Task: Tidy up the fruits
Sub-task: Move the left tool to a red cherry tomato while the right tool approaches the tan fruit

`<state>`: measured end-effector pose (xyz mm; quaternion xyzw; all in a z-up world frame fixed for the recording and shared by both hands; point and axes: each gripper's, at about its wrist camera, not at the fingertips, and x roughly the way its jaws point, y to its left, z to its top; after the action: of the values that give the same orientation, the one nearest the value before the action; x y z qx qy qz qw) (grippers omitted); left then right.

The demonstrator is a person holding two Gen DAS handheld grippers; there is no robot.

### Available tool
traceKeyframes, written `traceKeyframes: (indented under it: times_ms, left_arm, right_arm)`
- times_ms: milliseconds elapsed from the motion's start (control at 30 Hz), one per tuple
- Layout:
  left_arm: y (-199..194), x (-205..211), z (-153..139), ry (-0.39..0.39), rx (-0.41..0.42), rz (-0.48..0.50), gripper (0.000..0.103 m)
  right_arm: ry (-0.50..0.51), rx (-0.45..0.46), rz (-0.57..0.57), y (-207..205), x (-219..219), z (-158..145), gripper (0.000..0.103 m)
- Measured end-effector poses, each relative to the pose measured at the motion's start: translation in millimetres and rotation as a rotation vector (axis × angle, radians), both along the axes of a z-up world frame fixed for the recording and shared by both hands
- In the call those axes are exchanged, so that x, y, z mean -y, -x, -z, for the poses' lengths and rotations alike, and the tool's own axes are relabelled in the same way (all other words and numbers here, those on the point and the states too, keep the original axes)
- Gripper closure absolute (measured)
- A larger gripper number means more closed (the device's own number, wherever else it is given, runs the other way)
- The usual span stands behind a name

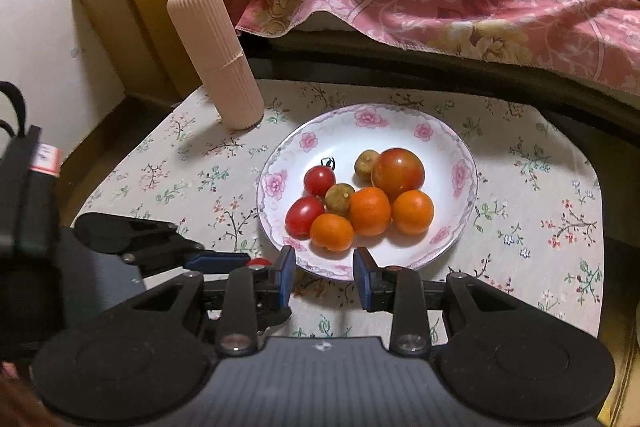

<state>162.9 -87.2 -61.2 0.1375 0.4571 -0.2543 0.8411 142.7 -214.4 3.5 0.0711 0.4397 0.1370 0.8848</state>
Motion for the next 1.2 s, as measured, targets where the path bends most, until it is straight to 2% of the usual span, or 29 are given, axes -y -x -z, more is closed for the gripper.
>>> traceKeyframes:
  times_ms: [233, 567, 800, 1200]
  left_arm:
    - [-1.8, -2.7, -2.5, -0.005, 0.006, -0.015, 0.063]
    - [22.6, -39.0, -10.2, 0.005, -0.019, -0.014, 0.063]
    - [34.7, -57.9, -9.1, 0.035, -0.042, -0.028, 0.062]
    - [39.4, -60.5, -7.7, 0.030, -0.039, -0.026, 0.060]
  right_arm:
    - [-0.010, -0.037, -0.001, 2.2, 2.1, 4.3, 0.071]
    - [-0.024, -0.104, -0.036, 3.9, -23.6, 21.6, 0.071]
    - [-0.057, -0.122, 0.054, -14.4, -42.0, 44.8, 0.071]
    - [-0.004, 0.007, 0.154, -12.3, -62.6, 53.1, 0.066]
